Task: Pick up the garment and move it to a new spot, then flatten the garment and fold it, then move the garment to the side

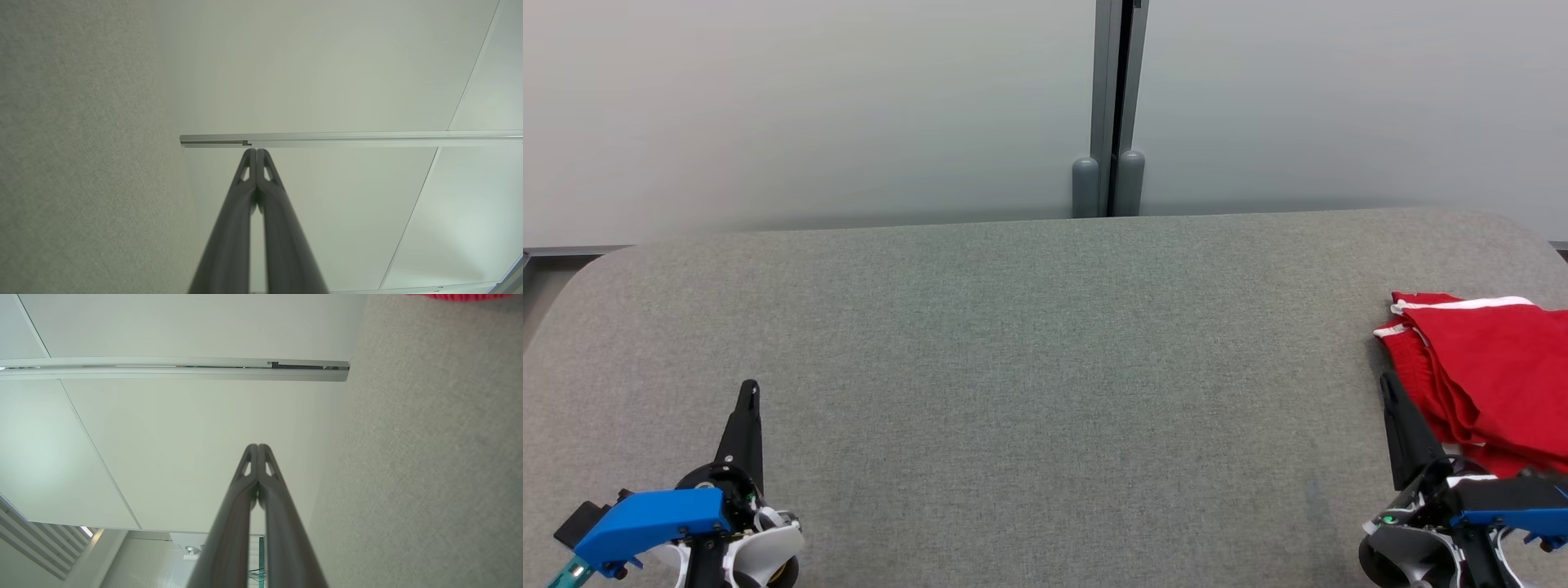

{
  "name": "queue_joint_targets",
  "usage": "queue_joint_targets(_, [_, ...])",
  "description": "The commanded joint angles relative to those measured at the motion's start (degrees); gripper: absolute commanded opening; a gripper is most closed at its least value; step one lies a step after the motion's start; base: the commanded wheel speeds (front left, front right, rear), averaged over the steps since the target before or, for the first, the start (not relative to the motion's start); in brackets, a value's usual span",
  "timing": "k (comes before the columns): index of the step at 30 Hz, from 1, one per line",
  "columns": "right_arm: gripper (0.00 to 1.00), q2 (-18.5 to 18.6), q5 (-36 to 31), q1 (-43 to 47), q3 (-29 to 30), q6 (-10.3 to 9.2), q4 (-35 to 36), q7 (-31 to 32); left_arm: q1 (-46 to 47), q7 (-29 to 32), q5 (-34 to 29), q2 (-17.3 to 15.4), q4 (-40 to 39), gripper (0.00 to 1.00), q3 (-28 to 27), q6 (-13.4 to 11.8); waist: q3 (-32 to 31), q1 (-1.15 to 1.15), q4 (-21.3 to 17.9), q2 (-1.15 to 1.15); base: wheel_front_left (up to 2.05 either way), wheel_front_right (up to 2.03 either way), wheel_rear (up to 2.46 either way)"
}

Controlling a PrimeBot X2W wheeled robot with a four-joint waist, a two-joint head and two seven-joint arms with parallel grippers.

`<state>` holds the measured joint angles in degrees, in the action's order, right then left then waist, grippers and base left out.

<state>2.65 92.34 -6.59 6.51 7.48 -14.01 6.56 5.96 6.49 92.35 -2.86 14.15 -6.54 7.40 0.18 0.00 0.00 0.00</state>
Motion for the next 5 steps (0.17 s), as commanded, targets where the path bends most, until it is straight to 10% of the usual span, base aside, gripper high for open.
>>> queue_joint_targets(1, [0.00, 0.4, 0.2, 0.8, 0.1, 0.02, 0.2, 0.2, 0.5, 0.3, 0.2, 0.0, -0.3, 0.00, -0.1, 0.3, 0.0, 0.00, 0.0, 0.00, 0.00, 0.00, 0.00])
queue_joint_targets(5, [0.00, 0.4, 0.2, 0.8, 0.1, 0.02, 0.2, 0.2, 0.5, 0.3, 0.2, 0.0, -0.3, 0.00, -0.1, 0.3, 0.0, 0.00, 0.0, 0.00, 0.00, 0.00, 0.00])
